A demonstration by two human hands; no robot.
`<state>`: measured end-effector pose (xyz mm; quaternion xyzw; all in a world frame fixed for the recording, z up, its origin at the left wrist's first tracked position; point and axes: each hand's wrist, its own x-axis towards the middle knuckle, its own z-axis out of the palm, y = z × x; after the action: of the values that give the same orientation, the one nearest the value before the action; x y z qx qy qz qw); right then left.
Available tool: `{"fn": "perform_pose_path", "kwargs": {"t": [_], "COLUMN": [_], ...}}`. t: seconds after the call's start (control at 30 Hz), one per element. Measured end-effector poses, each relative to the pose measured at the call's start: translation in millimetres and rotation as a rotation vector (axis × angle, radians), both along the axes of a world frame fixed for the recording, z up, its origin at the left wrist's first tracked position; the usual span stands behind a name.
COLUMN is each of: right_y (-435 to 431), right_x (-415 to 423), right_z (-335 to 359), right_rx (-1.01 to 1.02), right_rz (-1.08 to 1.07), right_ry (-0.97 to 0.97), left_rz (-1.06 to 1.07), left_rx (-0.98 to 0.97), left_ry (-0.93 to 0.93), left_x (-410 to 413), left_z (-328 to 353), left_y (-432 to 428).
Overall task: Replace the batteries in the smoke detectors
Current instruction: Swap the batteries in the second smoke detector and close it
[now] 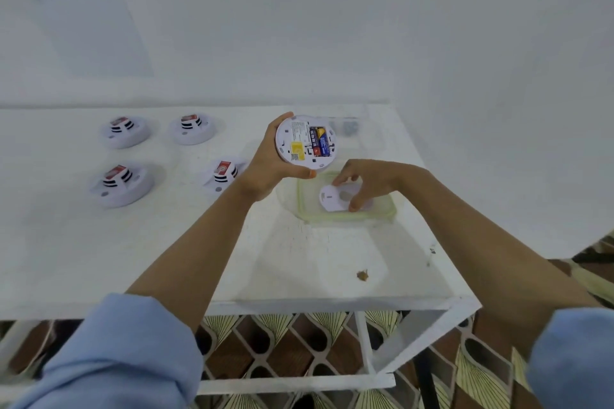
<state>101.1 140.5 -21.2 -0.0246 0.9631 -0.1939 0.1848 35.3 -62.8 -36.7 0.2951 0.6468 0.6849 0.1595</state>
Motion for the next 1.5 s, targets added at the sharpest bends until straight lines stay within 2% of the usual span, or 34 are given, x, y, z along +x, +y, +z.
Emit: {"fn": "perform_pose_path", "kwargs": {"t": [0.37,0.53,0.6,0.7,0.83,0.93,1.1,1.5], "right_y": [-3.4,12.9,25.6,27.1,-1.0,-13.7,-11.0,9.4], "right_x": [-8.0,-10.4,-10.4,-20.5,-54.6,-75.7,-95.9,-121.6], "right_z": [4.8,31.0,54.9,85.1,93.8,87.3,81.5,90.1], "right_rx": [0.089,0.029,-0.015,-0.156,-0.253,-0.253,-0.185,-0.116], "right_rz": [0.037,-0.042,-0.079,-0.108,-0.018,0.016,0.065,0.175], "right_ry": [0.052,0.084,0.156,0.371,0.543,0.525,0.514,0.419], "left_rz": [-0.001,0.018,0.015,-0.011,-0.124,-0.140,-0.133,-0.117], "left_rx": [-0.019,-0.031,-0.030,-0.020,-0.049,-0.108,-0.044,-0.056], "left_ry": [0.004,0.019,0.021,0.032,0.100,0.161,0.066,0.054], "left_x": [-5.6,-23.9,-35.3,-51.2,-71.9,-84.3,-92.7,-107.9], "left_z": [5.3,5.5,8.3,12.7,24.9,32.2,31.7,36.5], "left_y": [-3.3,-5.1,-4.6,1.4,16.2,26.6,32.7,44.6]}}
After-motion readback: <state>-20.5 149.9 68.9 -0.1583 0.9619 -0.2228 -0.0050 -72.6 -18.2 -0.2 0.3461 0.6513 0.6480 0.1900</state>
